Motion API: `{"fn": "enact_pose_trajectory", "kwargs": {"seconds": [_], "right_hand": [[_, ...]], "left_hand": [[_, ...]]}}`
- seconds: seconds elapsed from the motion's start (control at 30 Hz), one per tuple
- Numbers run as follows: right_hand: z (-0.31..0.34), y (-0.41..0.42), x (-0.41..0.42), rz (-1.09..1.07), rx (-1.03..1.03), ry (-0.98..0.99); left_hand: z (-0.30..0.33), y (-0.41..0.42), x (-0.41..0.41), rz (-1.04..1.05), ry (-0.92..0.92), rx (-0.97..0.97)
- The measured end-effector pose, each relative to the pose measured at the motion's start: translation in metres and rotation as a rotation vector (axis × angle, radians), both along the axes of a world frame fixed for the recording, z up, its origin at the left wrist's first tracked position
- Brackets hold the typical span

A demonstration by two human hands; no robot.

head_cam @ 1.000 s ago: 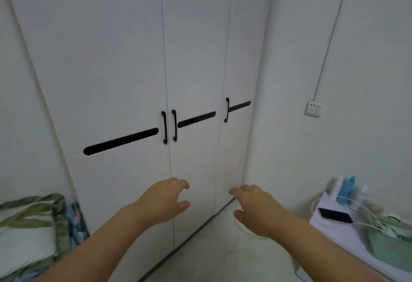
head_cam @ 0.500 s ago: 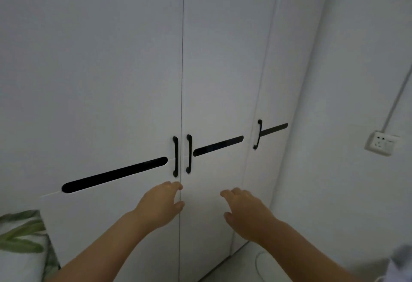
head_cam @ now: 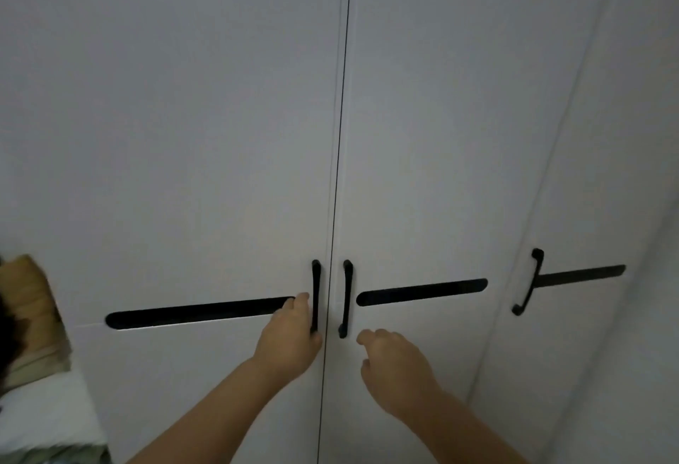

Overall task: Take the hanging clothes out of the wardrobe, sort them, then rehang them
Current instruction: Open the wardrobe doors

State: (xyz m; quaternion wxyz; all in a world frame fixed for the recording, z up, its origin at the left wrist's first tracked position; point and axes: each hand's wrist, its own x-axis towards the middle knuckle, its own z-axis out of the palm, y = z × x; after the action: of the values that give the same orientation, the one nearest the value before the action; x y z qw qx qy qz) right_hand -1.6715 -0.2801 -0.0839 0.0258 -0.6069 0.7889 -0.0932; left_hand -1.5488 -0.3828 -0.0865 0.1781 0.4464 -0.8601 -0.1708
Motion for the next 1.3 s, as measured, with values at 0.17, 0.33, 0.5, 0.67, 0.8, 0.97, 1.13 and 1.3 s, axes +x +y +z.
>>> {"fn": "enact_pose_trajectory", "kwargs": {"seconds": [0.17,0.33,0.5,0.67,0.8,0.97,1.13,1.3], "right_hand": [[-0.005,-0.021,-0.032,0.100,0.051,0.004],[-0.010,-0.033,-0.052,0.173,0.068,0.002],[-0.016,-0.036,-0.055,0.217,0.089,-0.043],[-0.017,-0.029,-0.043,0.220,0.022,-0.130],[-0.012,-0.014,-0.025,0.240,0.013,-0.208],[-0.011,0.017,0.009,0.269,-0.007,-0.284],[-0.010,0.062,0.047,0.310,-0.027,-0.333],[-0.015,0.108,0.101,0.417,0.018,-0.384]], "left_hand": [[-0.002,-0.011,-0.035,0.130,0.197,0.107],[-0.006,-0.010,-0.050,0.232,0.429,0.222],[-0.007,0.000,-0.043,0.224,0.430,0.228],[-0.012,0.023,-0.028,0.217,0.406,0.214],[-0.013,0.046,-0.010,0.205,0.388,0.224],[-0.015,0.082,0.021,0.189,0.361,0.220],[-0.015,0.127,0.065,0.186,0.356,0.216],[-0.014,0.173,0.128,0.231,0.361,0.200]]}}
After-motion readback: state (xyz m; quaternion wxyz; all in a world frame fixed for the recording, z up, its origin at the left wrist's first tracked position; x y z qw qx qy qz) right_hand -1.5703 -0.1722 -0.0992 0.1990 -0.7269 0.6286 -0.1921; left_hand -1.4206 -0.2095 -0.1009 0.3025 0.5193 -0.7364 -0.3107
